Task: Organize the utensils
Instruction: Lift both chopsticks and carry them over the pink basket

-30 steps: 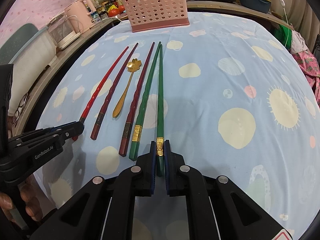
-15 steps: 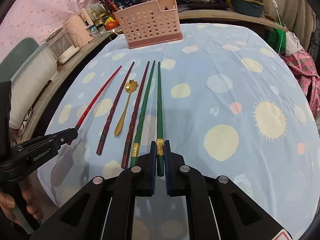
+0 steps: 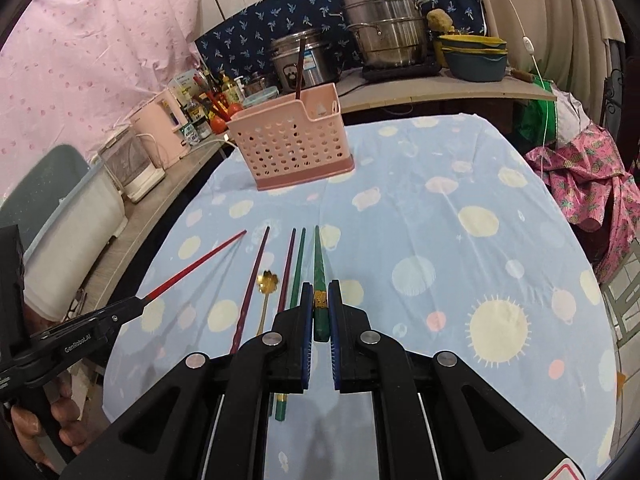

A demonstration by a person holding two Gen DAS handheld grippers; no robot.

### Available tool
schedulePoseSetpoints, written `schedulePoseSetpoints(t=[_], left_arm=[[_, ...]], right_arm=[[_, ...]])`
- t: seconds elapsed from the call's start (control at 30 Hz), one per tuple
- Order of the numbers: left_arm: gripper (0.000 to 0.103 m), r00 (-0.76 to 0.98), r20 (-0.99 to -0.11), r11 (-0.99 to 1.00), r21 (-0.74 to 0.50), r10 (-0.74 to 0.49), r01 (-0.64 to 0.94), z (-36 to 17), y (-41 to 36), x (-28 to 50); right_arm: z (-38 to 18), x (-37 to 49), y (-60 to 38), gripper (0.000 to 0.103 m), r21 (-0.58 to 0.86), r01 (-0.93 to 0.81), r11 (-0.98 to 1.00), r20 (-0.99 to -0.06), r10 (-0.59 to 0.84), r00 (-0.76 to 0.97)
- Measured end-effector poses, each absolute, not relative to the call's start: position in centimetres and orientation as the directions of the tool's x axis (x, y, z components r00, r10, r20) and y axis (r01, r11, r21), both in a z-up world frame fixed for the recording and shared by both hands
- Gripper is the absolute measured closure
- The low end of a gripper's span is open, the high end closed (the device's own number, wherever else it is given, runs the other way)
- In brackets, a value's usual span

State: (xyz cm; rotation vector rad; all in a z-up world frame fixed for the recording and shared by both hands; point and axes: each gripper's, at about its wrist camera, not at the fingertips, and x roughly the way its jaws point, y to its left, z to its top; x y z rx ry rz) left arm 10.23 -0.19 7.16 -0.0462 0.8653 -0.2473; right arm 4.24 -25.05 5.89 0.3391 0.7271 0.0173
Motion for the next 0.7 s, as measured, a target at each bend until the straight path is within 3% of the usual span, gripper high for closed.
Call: schedulePoseSetpoints(t=[0.7], left_arm=[[0.096,0.773,-0.588,0.971,-0.167,-0.238,0.171,15.7,0.3,16.9]], right_arm=[[12.7,9.1,-28.1,0.096,0.406,0.077,0.911,-0.486,0.144,0.862]])
